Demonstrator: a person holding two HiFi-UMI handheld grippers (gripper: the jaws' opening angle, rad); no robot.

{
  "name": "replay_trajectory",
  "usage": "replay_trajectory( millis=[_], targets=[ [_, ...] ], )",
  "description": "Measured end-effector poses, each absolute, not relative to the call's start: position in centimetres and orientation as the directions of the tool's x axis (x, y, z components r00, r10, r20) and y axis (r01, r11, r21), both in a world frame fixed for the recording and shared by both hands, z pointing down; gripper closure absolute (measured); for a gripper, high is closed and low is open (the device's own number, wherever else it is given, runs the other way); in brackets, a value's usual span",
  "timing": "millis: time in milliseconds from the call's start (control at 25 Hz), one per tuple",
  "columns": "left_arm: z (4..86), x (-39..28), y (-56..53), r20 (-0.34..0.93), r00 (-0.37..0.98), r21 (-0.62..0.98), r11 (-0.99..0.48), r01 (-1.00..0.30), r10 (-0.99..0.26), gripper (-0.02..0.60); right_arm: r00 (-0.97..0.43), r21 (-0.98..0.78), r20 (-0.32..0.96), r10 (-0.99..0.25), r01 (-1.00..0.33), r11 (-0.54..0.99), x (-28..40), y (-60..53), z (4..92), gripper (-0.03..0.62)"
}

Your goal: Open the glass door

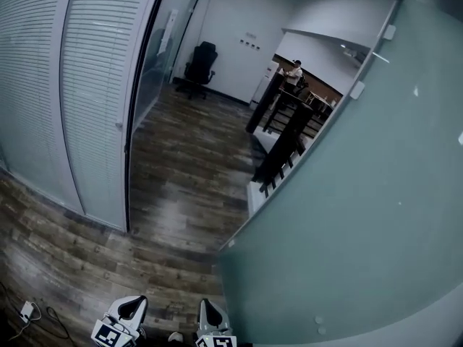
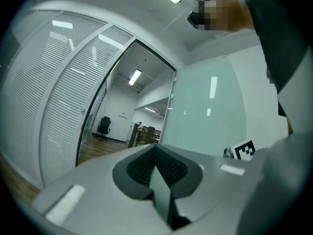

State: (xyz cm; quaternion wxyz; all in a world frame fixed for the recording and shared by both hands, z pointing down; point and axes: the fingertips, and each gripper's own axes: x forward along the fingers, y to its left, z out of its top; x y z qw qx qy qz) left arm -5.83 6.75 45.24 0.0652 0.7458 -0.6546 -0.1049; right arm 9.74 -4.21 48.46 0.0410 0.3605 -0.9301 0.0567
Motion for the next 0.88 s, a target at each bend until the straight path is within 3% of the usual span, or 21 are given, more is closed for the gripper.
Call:
replay_trajectory(
  millis=[440, 880],
  targets=[
    [44.0, -9.1, 7.4, -0.071, -0.102, 0.203, 0.086, -0.975, -0.992, 0.581, -0.88, 0.008, 0.073, -0.47, -0.471, 0.882, 3.1, -4.0, 45.7, 0.592],
    [43.1, -8.4, 3.9, -0.095, -0.095, 0.2, 0.074, -0.977, -0.991, 0.581, -0.885, 0.023, 0.062, -0.461, -0.461, 0.887, 2.3, -6.3, 44.8, 0.594]
  ],
)
